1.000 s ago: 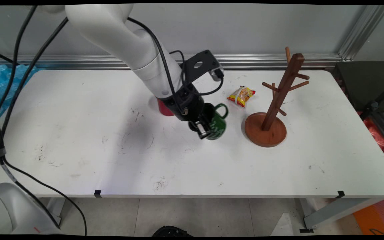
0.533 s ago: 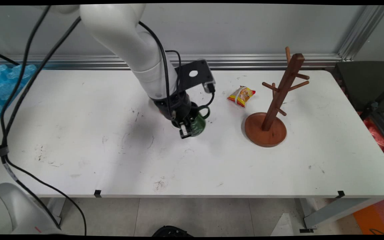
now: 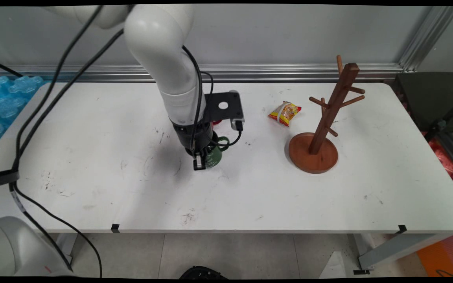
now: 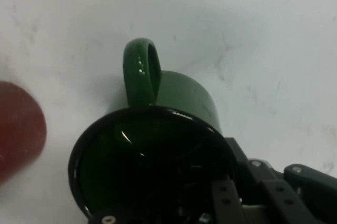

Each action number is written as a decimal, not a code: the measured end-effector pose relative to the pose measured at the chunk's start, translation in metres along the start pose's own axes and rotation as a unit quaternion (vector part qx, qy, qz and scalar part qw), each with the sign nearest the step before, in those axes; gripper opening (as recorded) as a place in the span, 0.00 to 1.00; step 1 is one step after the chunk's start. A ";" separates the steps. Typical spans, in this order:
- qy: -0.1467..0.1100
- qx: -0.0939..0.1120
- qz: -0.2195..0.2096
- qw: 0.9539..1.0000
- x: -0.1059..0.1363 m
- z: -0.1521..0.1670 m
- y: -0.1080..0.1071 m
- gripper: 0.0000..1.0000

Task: Place the picked object on the table

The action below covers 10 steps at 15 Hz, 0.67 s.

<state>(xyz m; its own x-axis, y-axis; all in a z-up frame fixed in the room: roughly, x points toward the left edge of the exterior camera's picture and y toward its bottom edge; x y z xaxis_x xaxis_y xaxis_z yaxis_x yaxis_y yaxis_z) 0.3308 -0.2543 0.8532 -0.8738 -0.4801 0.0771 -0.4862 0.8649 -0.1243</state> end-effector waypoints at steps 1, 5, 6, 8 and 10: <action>-0.011 -0.002 0.005 1.000 0.001 0.004 -0.001 0.00; -0.046 -0.013 0.019 0.999 0.008 0.017 -0.002 0.00; -0.054 -0.014 0.021 0.998 0.010 0.019 -0.002 0.00; -0.068 -0.017 0.022 0.997 0.014 0.024 -0.004 0.00; -0.076 -0.018 0.022 0.997 0.018 0.028 -0.005 0.00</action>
<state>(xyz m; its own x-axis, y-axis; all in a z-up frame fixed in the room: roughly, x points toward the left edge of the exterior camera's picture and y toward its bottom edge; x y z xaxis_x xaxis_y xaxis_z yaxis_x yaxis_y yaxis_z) 0.3172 -0.2709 0.8279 -0.8869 -0.4553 -0.0782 -0.4487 0.8893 -0.0888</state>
